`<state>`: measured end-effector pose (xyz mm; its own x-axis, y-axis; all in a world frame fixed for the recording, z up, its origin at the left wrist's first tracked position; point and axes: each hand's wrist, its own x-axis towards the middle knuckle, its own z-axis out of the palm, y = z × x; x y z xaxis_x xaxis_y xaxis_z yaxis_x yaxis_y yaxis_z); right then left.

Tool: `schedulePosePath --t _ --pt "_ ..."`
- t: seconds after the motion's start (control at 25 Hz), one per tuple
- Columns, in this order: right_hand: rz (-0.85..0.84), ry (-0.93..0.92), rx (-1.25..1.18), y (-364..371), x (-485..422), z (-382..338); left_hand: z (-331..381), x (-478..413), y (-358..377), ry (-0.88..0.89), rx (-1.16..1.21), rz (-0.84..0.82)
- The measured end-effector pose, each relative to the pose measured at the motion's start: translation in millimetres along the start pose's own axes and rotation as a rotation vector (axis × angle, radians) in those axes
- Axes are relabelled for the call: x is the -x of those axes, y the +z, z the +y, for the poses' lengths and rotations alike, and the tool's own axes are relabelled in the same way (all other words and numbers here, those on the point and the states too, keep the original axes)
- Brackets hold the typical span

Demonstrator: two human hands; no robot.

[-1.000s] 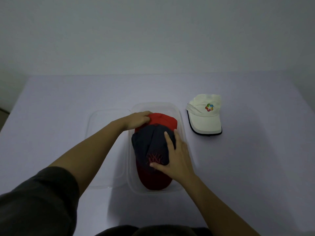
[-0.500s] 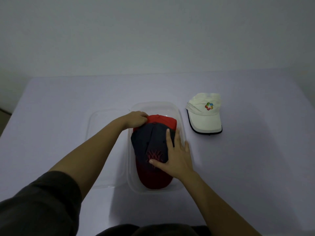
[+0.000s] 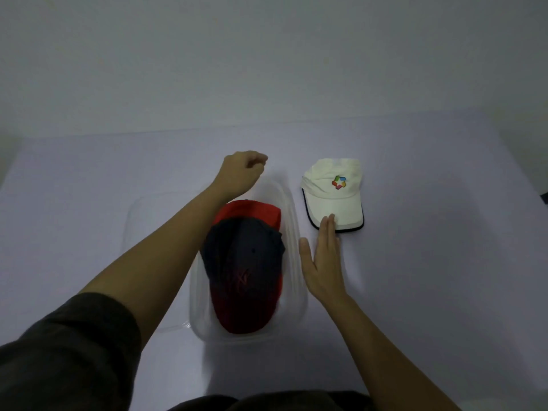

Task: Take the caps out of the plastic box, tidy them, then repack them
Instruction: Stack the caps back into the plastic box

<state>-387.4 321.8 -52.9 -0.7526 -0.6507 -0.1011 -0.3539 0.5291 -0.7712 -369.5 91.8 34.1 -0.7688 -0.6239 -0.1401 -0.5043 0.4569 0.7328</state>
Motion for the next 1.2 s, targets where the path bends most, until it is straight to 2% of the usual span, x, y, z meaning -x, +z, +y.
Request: schedulePosePath --t 0.12,0.28,0.48,0.68,0.8,0.88,1.04,1.12,1.2 --pt "0.063 0.082 0.036 -19 -4 33 22 -24 38 -0.070 0.090 -0.112" --pt "0.023 0.196 0.135 -33 -3 79 39 -49 83 -0.315 0.289 -0.316" --pt "-0.170 0.185 0.251 -36 -7 110 48 -65 118 -0.411 0.277 -0.364" --pt "-0.180 0.192 0.187 -36 -10 119 40 -72 132 -0.436 0.225 -0.381" --pt "-0.186 0.251 0.061 -40 -13 117 43 -70 130 -0.397 0.282 -0.449" --pt "-0.138 0.282 -0.111 -43 -16 109 51 -67 125 -0.365 0.319 -0.502" --pt "0.105 0.461 -0.794 -66 -31 73 66 -55 105 -0.274 0.323 -0.602" --pt "0.087 0.538 -1.053 -77 -39 61 76 -47 90 -0.234 0.330 -0.613" --pt "0.046 0.508 -1.242 -81 -40 47 84 -37 71 -0.195 0.321 -0.598"
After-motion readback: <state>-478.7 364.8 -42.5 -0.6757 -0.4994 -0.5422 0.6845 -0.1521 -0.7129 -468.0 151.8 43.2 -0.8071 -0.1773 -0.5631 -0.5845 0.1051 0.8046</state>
